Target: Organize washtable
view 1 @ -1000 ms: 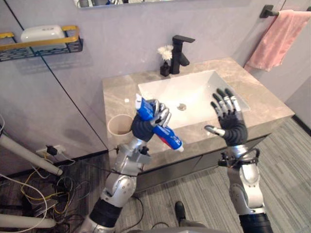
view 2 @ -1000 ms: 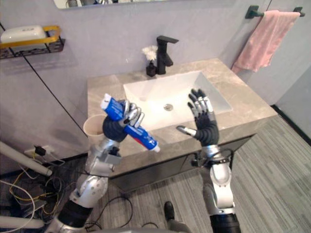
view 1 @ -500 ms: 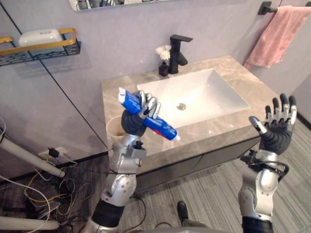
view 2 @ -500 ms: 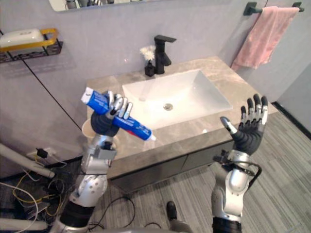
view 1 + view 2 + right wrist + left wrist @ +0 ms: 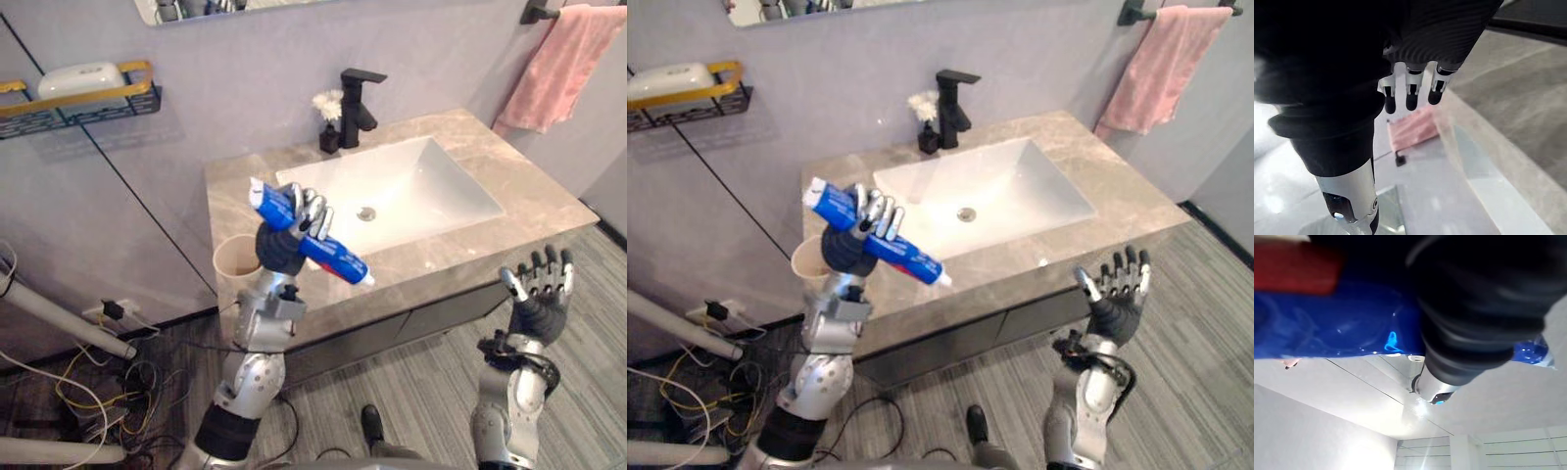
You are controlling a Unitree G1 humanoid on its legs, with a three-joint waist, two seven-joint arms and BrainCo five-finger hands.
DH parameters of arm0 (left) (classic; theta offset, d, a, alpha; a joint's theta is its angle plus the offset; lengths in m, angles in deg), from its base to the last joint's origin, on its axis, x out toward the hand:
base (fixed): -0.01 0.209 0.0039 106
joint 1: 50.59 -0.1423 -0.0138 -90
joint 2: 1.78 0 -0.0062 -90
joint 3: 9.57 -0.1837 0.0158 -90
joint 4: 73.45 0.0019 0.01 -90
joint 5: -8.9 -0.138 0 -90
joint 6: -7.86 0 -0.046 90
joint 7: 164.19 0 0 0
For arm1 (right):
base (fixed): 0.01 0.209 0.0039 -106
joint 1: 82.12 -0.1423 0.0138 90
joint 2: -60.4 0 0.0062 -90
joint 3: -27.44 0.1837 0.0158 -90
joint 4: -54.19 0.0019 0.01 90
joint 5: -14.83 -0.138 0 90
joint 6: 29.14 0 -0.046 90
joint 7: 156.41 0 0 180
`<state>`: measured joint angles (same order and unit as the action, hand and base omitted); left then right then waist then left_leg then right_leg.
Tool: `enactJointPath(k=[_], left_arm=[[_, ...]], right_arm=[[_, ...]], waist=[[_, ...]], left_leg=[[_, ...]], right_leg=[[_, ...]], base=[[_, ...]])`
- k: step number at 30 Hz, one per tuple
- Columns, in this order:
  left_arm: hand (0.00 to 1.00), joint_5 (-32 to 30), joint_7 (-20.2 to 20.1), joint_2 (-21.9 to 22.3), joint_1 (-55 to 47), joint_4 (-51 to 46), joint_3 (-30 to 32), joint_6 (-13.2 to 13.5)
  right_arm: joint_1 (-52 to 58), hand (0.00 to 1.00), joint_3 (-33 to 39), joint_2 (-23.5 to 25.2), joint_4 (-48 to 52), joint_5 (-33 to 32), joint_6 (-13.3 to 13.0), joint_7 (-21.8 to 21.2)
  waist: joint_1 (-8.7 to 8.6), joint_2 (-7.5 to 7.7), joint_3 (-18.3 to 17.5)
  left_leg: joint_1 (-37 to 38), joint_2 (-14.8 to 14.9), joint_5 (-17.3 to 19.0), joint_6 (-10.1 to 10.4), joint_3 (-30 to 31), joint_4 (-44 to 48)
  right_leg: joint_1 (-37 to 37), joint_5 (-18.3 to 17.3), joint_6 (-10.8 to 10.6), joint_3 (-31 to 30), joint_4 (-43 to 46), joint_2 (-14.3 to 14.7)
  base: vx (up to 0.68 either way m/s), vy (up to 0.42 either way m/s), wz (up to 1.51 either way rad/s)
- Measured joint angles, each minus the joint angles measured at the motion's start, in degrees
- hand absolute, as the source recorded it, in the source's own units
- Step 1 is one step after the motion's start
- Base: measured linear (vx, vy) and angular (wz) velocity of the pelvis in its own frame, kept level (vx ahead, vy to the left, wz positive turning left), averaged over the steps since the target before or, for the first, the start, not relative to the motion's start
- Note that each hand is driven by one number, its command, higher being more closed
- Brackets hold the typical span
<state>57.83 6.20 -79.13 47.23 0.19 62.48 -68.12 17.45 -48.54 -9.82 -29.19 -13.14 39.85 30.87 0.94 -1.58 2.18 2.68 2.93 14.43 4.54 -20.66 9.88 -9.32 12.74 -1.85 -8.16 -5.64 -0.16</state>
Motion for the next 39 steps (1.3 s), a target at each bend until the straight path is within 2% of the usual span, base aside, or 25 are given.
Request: enactJointPath(k=[3,12,18,24,28,32,39], left_arm=[[1.0,-0.07,0.08,0.4,0.03,0.0,-0.01,0.0],[1.0,-0.16,1.0,1.13,0.24,0.0,-0.04,0.0],[1.0,-0.16,0.87,2.61,1.84,0.02,-0.12,0.18],[1.0,-0.14,0.59,3.11,2.47,0.77,-1.31,0.72],[1.0,-0.16,-0.22,3.12,2.65,1.86,-2.59,0.86],[1.0,-0.17,-0.38,3.0,3.87,3.14,-2.55,0.9],[1.0,-1.27,-0.35,2.08,4.76,3.59,-2.69,1.17]], right_arm=[[0.49,0.0,-1.22,0.02,-2.59,-3.16,0.36,-0.79],[2.16,0.0,-1.45,-0.18,-14.71,-4.18,2.54,-2.51],[2.14,0.0,0.8,-0.12,-26.86,1.68,4.66,-2.24],[2.45,0.0,3.24,-0.6,-35.63,4.59,6.13,-2.21],[3.78,0.0,3.23,-1.15,-40.61,8.57,7.06,-2.52],[4.16,0.0,3.34,-1.42,-47.03,11.07,8.54,-2.66],[4.21,0.0,2.99,-1.8,-53.45,15.22,9.16,-4.84]], waist=[[-0.01,-0.04,0.02],[0.05,-0.05,0.02],[0.39,-0.06,0.02],[0.58,-0.12,-0.01],[1.33,-0.03,-0.04],[1.44,0.49,-0.09],[1.35,1.87,-0.32]], left_leg=[[0.01,0.04,0.0,0.01,-0.02,-0.03],[0.23,0.16,-0.05,0.08,-0.19,-1.01],[1.11,0.15,-0.16,0.19,-0.32,-1.45],[1.97,0.3,-0.15,0.19,-0.39,-1.98],[2.06,0.31,-0.17,0.23,-0.63,-2.21],[2.09,0.27,-0.19,0.25,-0.59,-2.32],[2.15,0.24,-0.23,0.31,-0.31,-2.33]], right_leg=[[0.0,0.0,0.0,0.0,0.0,-0.03],[0.04,-0.13,0.07,0.08,0.0,-0.02],[0.48,-0.22,0.08,0.11,0.01,-0.03],[1.48,-0.89,0.27,0.34,0.01,-0.01],[1.47,-0.79,0.07,0.39,0.01,0.01],[1.48,-0.8,0.04,0.44,0.01,-0.05],[1.53,-0.81,0.01,0.44,0.01,-0.07]], base=[[0.0,0.0,0.0],[0.0,0.0,0.0],[0.0,0.0,0.0],[0.0,0.0,0.0],[0.0,0.0,0.0],[0.0,0.0,0.0],[0.0,0.0,0.0]])
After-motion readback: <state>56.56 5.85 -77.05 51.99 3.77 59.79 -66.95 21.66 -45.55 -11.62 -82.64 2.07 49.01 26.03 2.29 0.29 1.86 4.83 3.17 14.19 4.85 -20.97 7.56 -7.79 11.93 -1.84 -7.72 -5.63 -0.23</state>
